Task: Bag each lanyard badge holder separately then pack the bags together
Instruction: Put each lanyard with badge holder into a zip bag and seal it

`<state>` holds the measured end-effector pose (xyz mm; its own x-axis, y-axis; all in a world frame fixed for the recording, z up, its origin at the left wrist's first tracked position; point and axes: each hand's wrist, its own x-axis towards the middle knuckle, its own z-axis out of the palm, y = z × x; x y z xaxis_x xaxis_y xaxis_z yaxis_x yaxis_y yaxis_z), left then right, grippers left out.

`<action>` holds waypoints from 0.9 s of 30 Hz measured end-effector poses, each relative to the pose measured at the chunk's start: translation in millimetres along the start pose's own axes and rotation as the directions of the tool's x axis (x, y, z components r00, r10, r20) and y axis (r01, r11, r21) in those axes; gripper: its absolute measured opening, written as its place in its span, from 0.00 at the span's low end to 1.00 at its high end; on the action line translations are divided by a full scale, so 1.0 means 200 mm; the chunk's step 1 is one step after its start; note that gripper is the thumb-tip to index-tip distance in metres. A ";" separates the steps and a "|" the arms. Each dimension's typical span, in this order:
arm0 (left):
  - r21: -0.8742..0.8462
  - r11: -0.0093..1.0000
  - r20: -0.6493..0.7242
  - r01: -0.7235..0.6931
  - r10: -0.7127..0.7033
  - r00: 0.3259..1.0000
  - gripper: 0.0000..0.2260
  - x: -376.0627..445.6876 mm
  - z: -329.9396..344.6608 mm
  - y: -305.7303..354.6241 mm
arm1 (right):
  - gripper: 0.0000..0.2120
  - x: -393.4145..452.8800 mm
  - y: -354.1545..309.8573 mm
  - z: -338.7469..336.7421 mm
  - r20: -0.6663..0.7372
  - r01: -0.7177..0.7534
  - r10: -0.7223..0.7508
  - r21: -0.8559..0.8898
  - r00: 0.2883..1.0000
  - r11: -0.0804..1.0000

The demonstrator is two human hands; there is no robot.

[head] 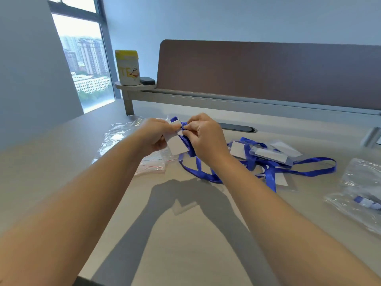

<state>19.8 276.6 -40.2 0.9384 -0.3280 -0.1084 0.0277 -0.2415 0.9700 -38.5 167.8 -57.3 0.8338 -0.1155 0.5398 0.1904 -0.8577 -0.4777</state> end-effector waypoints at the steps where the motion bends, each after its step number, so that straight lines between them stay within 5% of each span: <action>1: -0.022 1.000 -0.020 0.014 -0.014 1.000 0.13 0.00 -0.04 -0.02 | 0.13 0.01 -0.03 0.03 0.046 0.032 -0.031 -0.029 0.998 0.999; 11: -0.268 0.932 -0.042 0.245 -0.265 0.963 0.08 0.03 -0.44 -0.20 | 0.27 0.01 -0.22 0.25 0.463 0.202 -0.161 -0.040 0.872 0.978; 14: -0.343 0.880 0.040 0.329 -0.336 0.941 0.08 0.04 -0.50 -0.22 | 0.15 0.04 -0.23 0.34 0.370 0.335 -0.244 -0.206 0.897 0.919; 19: -0.406 0.839 0.141 0.363 -0.335 0.932 0.13 0.07 -0.54 -0.23 | 0.18 0.08 -0.18 0.44 0.219 0.396 -0.344 -0.267 0.913 0.879; 22: -0.311 0.911 0.114 0.271 -0.248 0.962 0.20 0.10 -0.57 -0.25 | 0.16 0.12 -0.13 0.47 0.147 0.297 -0.273 -0.179 0.951 0.938; 24: -0.170 0.973 -0.026 0.159 -0.166 0.986 0.18 0.14 -0.61 -0.30 | 0.16 0.14 -0.10 0.48 0.087 0.164 -0.159 -0.054 0.983 0.985; 27: 0.384 0.923 -0.242 0.031 0.069 0.968 0.13 0.22 -0.68 -0.44 | 0.14 0.18 -0.07 0.49 0.033 -0.094 0.090 0.138 0.995 0.986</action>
<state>104.7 407.9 -100.8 0.9935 -0.1132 0.0144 -0.0782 -0.5839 0.8081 39.8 224.9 -99.7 0.8641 -0.1756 0.4716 0.1813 -0.7656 -0.6173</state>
